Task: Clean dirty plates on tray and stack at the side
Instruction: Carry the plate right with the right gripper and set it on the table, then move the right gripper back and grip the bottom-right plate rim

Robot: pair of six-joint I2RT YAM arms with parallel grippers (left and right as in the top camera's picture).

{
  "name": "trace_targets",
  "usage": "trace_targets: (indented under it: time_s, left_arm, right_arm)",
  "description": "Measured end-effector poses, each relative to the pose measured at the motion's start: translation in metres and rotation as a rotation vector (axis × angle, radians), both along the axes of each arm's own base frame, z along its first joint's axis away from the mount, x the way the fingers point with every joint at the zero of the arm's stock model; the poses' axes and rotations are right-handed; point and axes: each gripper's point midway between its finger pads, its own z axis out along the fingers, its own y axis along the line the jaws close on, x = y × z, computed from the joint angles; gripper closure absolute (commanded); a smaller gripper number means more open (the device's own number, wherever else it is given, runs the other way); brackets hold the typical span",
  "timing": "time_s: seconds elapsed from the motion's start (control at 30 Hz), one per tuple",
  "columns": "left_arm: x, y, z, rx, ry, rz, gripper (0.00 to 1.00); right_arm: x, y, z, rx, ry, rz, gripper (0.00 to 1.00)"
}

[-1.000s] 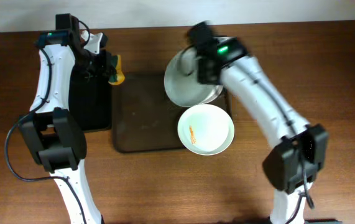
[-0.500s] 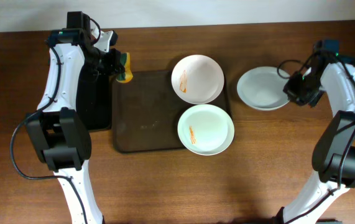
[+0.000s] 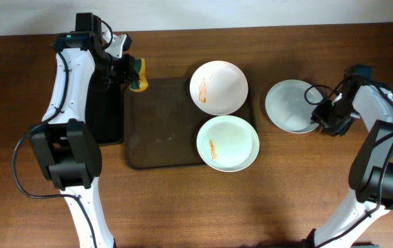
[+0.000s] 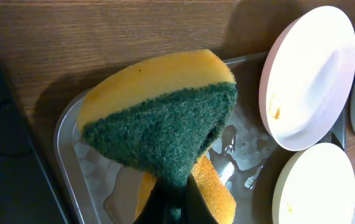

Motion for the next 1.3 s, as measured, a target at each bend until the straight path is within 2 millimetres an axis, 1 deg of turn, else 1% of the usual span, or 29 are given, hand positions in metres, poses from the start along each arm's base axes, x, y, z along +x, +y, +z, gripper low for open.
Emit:
trace_targets:
  time_s: [0.07, 0.1, 0.13, 0.17, 0.2, 0.23, 0.3, 0.4, 0.43, 0.5, 0.53, 0.6, 0.7, 0.8, 0.83, 0.93, 1.03, 1.13, 1.2, 1.27, 1.3]
  left_arm:
    - [0.0, 0.0, 0.0, 0.0, 0.0, 0.0, 0.99]
    - [0.0, 0.0, 0.0, 0.0, 0.0, 0.0, 0.99]
    - [0.0, 0.0, 0.0, 0.0, 0.0, 0.0, 0.99]
    - [0.0, 0.0, 0.0, 0.0, 0.0, 0.0, 0.99]
    - [0.0, 0.0, 0.0, 0.0, 0.0, 0.0, 0.99]
    - [0.0, 0.0, 0.0, 0.0, 0.0, 0.0, 0.99]
    - [0.0, 0.0, 0.0, 0.0, 0.0, 0.0, 0.99]
    - [0.0, 0.0, 0.0, 0.0, 0.0, 0.0, 0.99]
    - [0.0, 0.0, 0.0, 0.0, 0.0, 0.0, 0.99]
    - [0.0, 0.0, 0.0, 0.0, 0.0, 0.0, 0.99]
    - [0.0, 0.0, 0.0, 0.0, 0.0, 0.0, 0.99]
    - [0.0, 0.0, 0.0, 0.0, 0.0, 0.0, 0.99]
    - [0.0, 0.0, 0.0, 0.0, 0.0, 0.0, 0.99]
    - [0.0, 0.0, 0.0, 0.0, 0.0, 0.0, 0.99]
    - [0.0, 0.0, 0.0, 0.0, 0.0, 0.0, 0.99]
    - [0.0, 0.0, 0.0, 0.0, 0.0, 0.0, 0.99]
    - [0.0, 0.0, 0.0, 0.0, 0.0, 0.0, 0.99]
    - [0.0, 0.0, 0.0, 0.0, 0.0, 0.0, 0.99]
    - [0.0, 0.0, 0.0, 0.0, 0.0, 0.0, 0.99]
    - [0.0, 0.0, 0.0, 0.0, 0.0, 0.0, 0.99]
    - [0.0, 0.0, 0.0, 0.0, 0.0, 0.0, 0.99]
  right_arm:
    - [-0.001, 0.01, 0.011, 0.042, -0.011, 0.008, 0.59]
    - [0.003, 0.015, 0.024, 0.054, -0.047, 0.023, 0.57]
    - [0.01, 0.025, 0.048, 0.065, -0.113, 0.052, 0.56]
    - [0.015, 0.037, 0.068, 0.074, -0.161, 0.082, 0.55]
    - [0.017, 0.055, 0.087, 0.087, -0.201, 0.124, 0.55]
    - [0.016, 0.074, 0.098, 0.103, -0.214, 0.171, 0.55]
    - [0.008, 0.107, 0.1, 0.127, -0.185, 0.248, 0.55]
    - [-0.003, 0.157, 0.09, 0.117, -0.132, 0.386, 0.54]
    - [-0.007, 0.165, 0.086, 0.105, -0.118, 0.411, 0.54]
    - [-0.025, 0.183, 0.069, 0.074, -0.056, 0.475, 0.54]
    - [-0.029, 0.185, 0.065, 0.063, -0.041, 0.486, 0.53]
    - [-0.039, 0.184, 0.054, 0.043, -0.006, 0.496, 0.48]
    - [-0.037, 0.179, 0.042, 0.011, -0.019, 0.492, 0.48]
    - [-0.038, 0.177, 0.03, 0.003, -0.022, 0.495, 0.53]
    - [-0.038, 0.177, 0.029, 0.0, -0.024, 0.497, 0.53]
    - [-0.034, 0.178, 0.028, -0.004, -0.044, 0.516, 0.61]
    - [-0.033, 0.178, 0.026, -0.005, -0.053, 0.52, 0.65]
    - [-0.044, 0.176, 0.018, -0.001, -0.021, 0.521, 0.67]
    - [-0.048, 0.177, 0.015, 0.005, -0.011, 0.523, 0.71]
    - [-0.048, 0.182, 0.015, 0.008, -0.014, 0.536, 0.77]
    - [-0.048, 0.188, 0.015, 0.009, -0.021, 0.551, 0.81]
